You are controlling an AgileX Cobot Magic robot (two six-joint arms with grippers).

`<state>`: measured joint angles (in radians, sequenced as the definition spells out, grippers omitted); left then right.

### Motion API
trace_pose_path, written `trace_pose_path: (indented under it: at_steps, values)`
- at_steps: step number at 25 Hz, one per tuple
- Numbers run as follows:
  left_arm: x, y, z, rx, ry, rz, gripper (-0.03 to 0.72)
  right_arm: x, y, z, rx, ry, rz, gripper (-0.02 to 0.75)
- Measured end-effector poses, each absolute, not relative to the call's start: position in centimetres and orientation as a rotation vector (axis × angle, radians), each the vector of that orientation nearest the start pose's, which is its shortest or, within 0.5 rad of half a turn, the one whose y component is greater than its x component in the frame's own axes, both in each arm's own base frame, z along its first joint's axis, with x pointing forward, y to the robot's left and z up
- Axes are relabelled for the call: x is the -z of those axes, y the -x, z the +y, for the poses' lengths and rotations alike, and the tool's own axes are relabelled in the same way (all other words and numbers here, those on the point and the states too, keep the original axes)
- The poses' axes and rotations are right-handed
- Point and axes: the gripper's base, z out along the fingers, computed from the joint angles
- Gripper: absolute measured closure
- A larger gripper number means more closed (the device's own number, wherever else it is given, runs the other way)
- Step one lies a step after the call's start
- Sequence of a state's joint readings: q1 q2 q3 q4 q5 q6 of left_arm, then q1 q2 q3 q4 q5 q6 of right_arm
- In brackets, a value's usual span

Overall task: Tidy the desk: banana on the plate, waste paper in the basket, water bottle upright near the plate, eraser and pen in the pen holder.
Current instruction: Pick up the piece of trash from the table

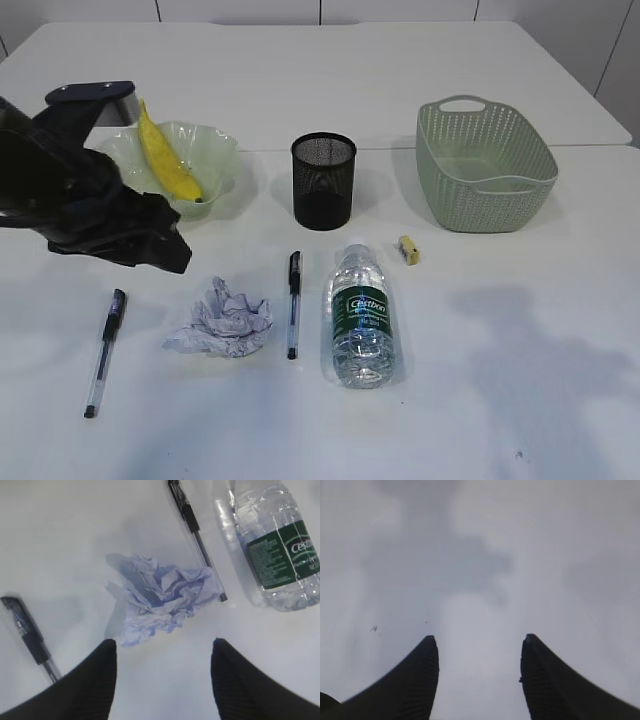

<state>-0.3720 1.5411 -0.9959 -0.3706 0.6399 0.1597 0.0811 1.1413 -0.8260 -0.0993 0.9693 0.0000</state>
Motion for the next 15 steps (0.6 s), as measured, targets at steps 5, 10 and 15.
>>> trace_pose_path:
  at_steps: [5, 10, 15]
  values:
    - [-22.8, -29.9, -14.1, 0.437, -0.41, 2.654, 0.227, -27.4, -20.3, 0.9, 0.104, 0.169, 2.758, 0.341]
    - [-21.7, -31.7, -14.8, 0.447, -0.378, 2.647, 0.209, -27.4, -20.3, 0.9, 0.104, 0.169, 2.756, 0.342]
    - [-19.6, -32.3, -15.3, 0.467, -0.341, 2.705, 0.208, -27.4, -20.3, 0.9, 0.103, 0.169, 2.752, 0.341]
